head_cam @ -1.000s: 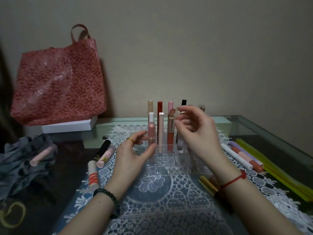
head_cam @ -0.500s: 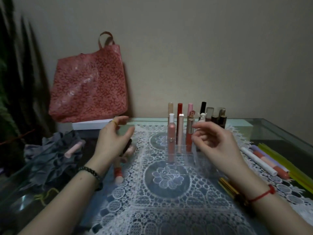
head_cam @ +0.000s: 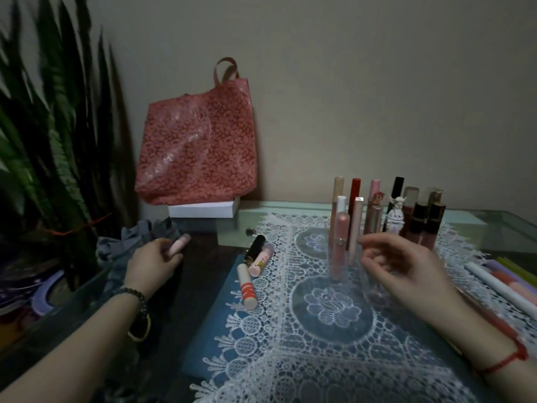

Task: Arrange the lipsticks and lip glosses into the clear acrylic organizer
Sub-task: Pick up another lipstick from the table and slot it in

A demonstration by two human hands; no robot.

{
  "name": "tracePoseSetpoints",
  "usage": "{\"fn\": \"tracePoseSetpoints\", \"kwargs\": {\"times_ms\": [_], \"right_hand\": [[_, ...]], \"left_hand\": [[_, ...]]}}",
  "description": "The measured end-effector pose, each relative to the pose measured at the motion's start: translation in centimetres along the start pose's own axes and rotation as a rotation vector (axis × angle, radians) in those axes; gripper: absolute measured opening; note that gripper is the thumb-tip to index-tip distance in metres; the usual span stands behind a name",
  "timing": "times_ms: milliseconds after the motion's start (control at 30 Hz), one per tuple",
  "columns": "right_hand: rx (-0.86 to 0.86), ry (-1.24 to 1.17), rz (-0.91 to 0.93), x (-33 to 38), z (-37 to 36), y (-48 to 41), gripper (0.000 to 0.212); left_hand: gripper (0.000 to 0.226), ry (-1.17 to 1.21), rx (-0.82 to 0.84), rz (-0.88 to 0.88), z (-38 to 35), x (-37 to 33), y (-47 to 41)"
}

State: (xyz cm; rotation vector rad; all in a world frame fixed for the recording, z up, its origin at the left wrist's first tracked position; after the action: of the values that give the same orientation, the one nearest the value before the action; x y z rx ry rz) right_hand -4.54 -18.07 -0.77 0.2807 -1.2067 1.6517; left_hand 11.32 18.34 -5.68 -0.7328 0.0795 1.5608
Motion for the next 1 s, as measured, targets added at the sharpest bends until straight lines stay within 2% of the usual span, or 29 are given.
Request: {"fn": "tracePoseSetpoints", "kwargs": {"times_ms": [100, 200, 267, 333, 400, 467, 567, 633, 733, 800, 900, 1000], "right_hand": [[0.013, 0.005, 0.002, -0.1, -0.3, 0.1, 0.036], [0.019, 0.007, 0.006, 0.0, -0.5, 0.0, 0.037], [0.014, 0.001, 0.006, 0.1, -0.4, 0.0, 0.037], [0.004, -0.009, 0.008, 0.2, -0.4, 0.0, 0.038], [-0.003, -0.018, -0.001, 0.3, -0.5, 0.0, 0.038], [-0.01, -0.041, -0.018, 0.3, -0.5, -0.1, 0.038], [-0.025, -0.063, -0.016, 0.6, -0.6, -0.1, 0.038], [-0.021, -0.07, -0.012, 0.7, -0.7, 0.0, 0.038], [-0.005, -0.067, -0.015, 0.6, -0.8, 0.1, 0.036], [-0.004, -0.058, -0.02, 0.5, -0.7, 0.1, 0.034], [-0.022, -0.047, -0.03, 0.2, -0.3, -0.1, 0.03], [-0.033, -0.051, -0.045, 0.0, 0.0, -0.3, 0.029]], "left_hand": [[0.016, 0.063, -0.073, 0.006, 0.3, 0.1, 0.0], [0.021, 0.157, -0.118, 0.029, 0.5, -0.2, 0.4], [0.013, 0.291, -0.152, 0.059, 0.4, -0.9, 0.6], [0.02, 0.48, -0.159, 0.099, 0.3, -2.4, 1.0], [0.028, 0.68, -0.137, 0.064, 0.4, -5.2, 1.8], [0.025, 0.827, -0.098, -0.015, 0.7, -8.7, 3.3], [0.023, 0.978, 0.046, -0.099, 0.2, -13.1, 5.8], [0.025, 1.035, 0.142, -0.093, -0.7, -15.2, 7.1], [0.027, 1.02, 0.206, -0.028, -2.2, -17.0, 8.3], [0.028, 0.887, 0.203, -0.003, -3.0, -17.2, 8.7], [0.033, 0.551, 0.159, -0.122, -3.7, -17.1, 9.2], [0.034, 0.369, 0.17, -0.243, -4.3, -17.1, 9.6]]}}
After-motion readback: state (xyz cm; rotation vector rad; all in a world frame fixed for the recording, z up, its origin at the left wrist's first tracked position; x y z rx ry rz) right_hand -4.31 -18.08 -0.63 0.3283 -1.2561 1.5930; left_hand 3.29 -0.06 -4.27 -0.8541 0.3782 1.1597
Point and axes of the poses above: each hand's wrist, its own y-axis away from the middle knuckle, its own z-axis out of the back of the hand, x = y × z, the point moved 2 cm from there along -y, towards the middle knuckle, and after that the axes turned 2 degrees about -y, right-handed, at the moved point
